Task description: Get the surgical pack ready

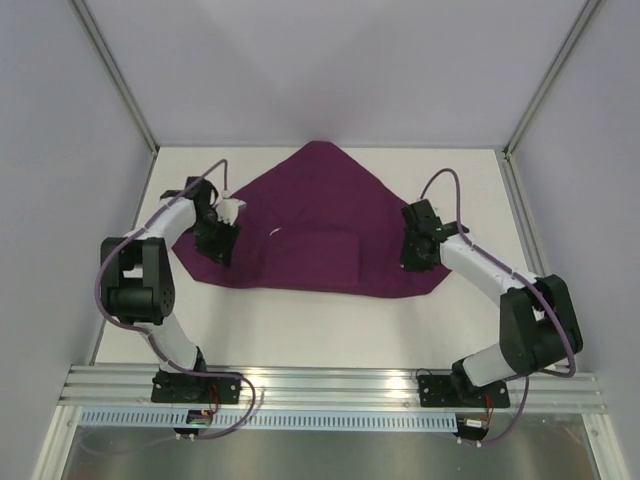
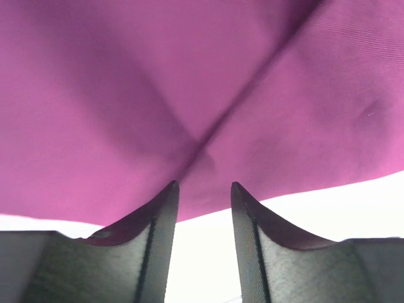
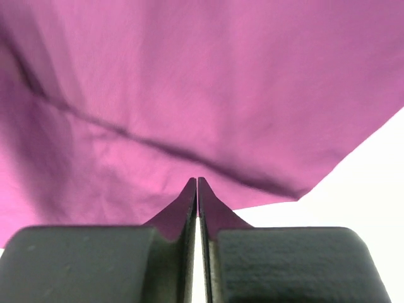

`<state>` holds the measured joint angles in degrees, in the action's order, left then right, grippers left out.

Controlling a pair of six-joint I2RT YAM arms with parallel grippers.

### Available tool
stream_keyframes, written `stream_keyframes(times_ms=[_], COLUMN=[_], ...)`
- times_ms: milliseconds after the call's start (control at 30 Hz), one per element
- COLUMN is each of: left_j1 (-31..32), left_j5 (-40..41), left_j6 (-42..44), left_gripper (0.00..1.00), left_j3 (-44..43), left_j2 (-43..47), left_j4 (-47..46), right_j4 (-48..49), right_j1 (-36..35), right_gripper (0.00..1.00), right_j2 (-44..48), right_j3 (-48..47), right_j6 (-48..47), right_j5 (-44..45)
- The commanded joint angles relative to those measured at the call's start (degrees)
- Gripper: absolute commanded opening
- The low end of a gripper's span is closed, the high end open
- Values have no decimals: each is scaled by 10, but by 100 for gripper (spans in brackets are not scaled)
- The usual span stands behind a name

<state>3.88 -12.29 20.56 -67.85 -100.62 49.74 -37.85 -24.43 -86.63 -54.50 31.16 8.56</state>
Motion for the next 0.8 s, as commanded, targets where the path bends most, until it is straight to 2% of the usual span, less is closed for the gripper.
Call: stream_keyframes(times_ms=[0,100,167,200,300,433,467,500,667,767], left_j1=[-78,-153,-191,-203,-233,-271,-273,-273,-271,-263], left_j5=[-63,-68,-56,-49,13,28,28,39,36,40], left_j6=[-10,-25,-37,-39,-53,-70,-68,-66,-60,-58], left_gripper=[50,55,61,63,71,77,88,91,91,83], left_j3=[-54,-68,-74,-78,-94,-135,-144,-160,-190,-190], left_j2=[39,38,38,33,9,-47,-59,-84,-160,-180], left_j4=[15,-5,-33,-45,-83,-87,-82,-80,-63,-62], right_j4=[17,57,66,72,95,127,130,134,146,154], right_j1=[80,157,194,204,238,284,293,295,299,299], right_gripper=[6,11,30,46,60,65,66,66,65,65], right_j2=[43,62,73,73,68,52,45,30,1,-6], right_j3=[3,29,44,46,59,74,73,72,72,71], right_j6=[-10,-4,-6,-8,-4,0,-2,-3,-7,-4], right_j5=[-8,-54,-45,-43,-41,-58,-67,-71,-76,-104])
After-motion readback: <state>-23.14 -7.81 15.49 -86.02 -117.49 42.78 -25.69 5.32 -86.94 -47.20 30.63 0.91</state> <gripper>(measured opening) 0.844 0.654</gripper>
